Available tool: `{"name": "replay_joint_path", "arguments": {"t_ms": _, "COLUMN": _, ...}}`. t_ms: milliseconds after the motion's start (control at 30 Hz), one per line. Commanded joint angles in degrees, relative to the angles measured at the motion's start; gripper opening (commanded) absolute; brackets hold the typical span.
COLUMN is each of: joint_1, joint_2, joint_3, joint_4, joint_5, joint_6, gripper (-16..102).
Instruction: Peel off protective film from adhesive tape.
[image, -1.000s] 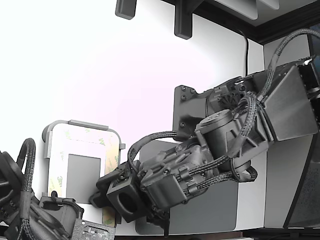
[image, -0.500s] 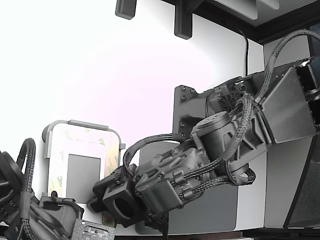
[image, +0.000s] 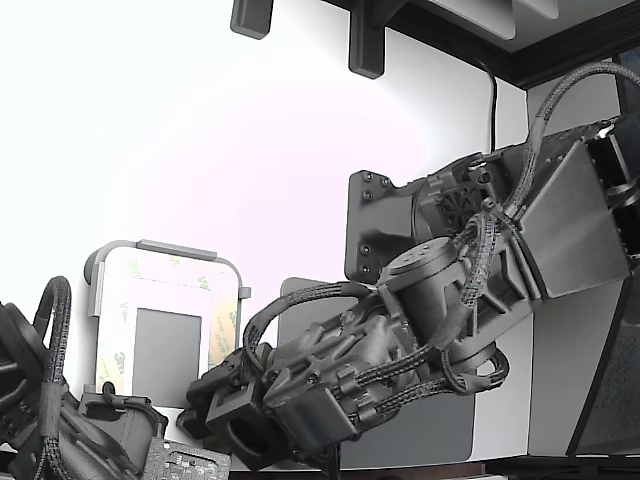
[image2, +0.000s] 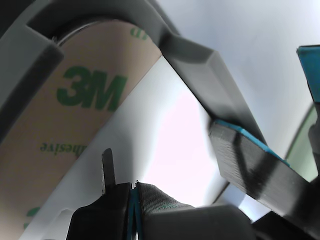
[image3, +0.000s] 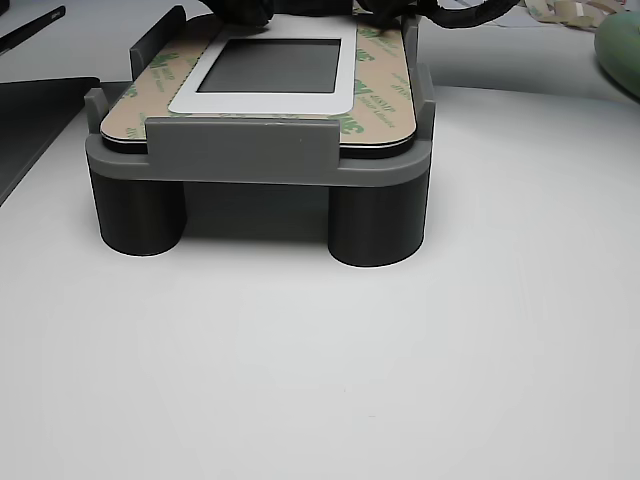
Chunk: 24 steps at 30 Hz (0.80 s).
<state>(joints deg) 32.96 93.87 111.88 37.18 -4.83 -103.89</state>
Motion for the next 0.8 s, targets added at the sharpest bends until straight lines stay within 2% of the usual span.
{"name": "replay_joint_path", "arguments": {"t_ms": 0, "joint_1": -0.4, "joint_2": 1.1, "joint_3": -1.6, "joint_4": -0.3, "joint_5": -0.3, "joint_6": -0.4, "gripper": -11}}
{"name": "replay_joint_path", "arguments": {"t_ms": 767, "joint_1": -0.1, "joint_2": 1.1, "joint_3": 0.4, "joint_4": -3.6, "joint_5": -1.0, "joint_6": -3.7, "gripper": -11}}
